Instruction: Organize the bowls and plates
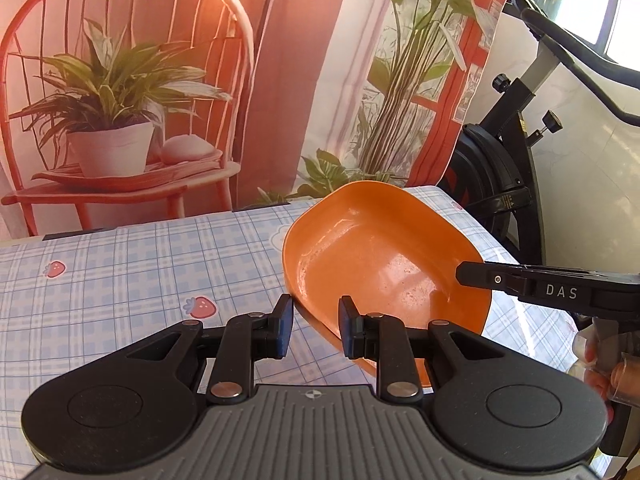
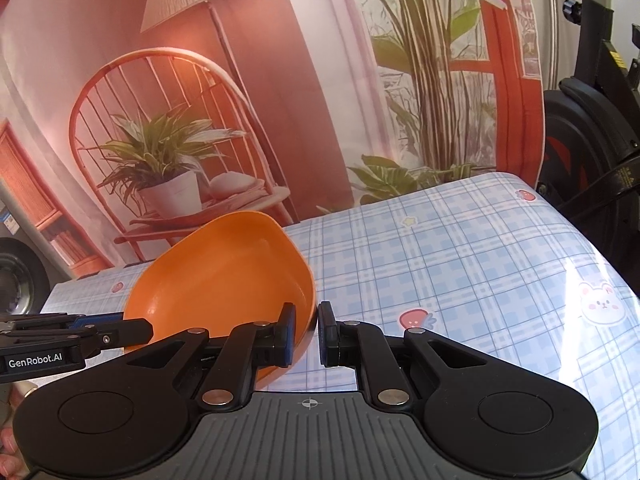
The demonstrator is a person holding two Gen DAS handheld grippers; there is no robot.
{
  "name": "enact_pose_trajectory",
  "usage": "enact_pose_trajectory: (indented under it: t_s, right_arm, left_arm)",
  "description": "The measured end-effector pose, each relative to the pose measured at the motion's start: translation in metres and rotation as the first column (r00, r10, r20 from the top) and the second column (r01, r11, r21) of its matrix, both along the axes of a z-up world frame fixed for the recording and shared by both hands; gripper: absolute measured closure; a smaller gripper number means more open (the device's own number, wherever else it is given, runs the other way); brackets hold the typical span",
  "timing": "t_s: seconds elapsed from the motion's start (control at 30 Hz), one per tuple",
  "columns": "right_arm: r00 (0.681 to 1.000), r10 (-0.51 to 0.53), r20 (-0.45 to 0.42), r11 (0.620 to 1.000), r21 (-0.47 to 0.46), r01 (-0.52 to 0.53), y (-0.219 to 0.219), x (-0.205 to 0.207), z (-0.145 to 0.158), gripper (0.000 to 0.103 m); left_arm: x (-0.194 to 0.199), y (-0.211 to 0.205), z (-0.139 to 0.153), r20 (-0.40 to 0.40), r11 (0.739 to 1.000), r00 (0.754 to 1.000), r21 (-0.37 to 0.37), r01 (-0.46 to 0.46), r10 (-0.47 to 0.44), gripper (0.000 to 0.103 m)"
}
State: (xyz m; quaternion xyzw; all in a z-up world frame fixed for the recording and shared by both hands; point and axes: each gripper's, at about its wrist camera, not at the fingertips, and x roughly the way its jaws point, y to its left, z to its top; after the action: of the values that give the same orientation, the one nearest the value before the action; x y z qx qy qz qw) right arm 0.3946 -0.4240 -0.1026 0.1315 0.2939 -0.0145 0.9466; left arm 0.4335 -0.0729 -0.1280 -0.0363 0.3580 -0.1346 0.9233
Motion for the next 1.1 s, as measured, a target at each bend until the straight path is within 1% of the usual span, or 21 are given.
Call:
enact_pose_trajectory:
  t_s: [0.23,0.37,0.5,0.57,0.67,0.9,1.1]
  right_arm:
    - [0.999,-0.002,0.053,1.000,-0.007,0.003,0.028,-0.027,0.023,0.092]
    - [0.997,0.004,0.071,1.000,0.002,-0.004,0.046,-0.044,0.028,0.092]
    - [0.997,0.006,0.075,1.000,0.014,-0.007,0.065,-0.060,0.033,0.092]
    - [0.997,0.000,0.076,1.000,0.011,-0.001,0.077,-0.069,0.034,0.092]
    - [0.998,-0.011,0.064,1.000,0.022,0.010,0.092,-0.080,0.034,0.092]
    - [0.998,-0.006,0.062,0.998,0.061,0.003,0.124,-0.104,0.029,0.091]
    - [0.999,0.023,0.037,0.997,0.073,-0.026,0.149,-0.115,0.018,0.091]
  left_arm:
    - [-0.026,0.015,0.022,0.016,0.999,0.999,0.017,0.038,-0.038,0.077]
    - [-0.047,0.027,0.031,0.025,0.999,0.999,0.025,0.045,-0.045,0.077]
    - [-0.064,0.041,0.037,0.022,0.999,0.999,0.015,0.046,-0.046,0.077]
    - [-0.072,0.046,0.038,0.018,0.998,0.998,0.014,0.066,-0.066,0.076]
    - [-0.082,0.053,0.039,0.028,0.996,0.996,0.032,0.084,-0.085,0.076]
    - [-0.104,0.076,0.041,0.027,0.996,0.996,0.031,0.081,-0.082,0.076]
    - [-0.121,0.094,0.031,0.001,0.996,0.997,0.034,0.077,-0.077,0.076]
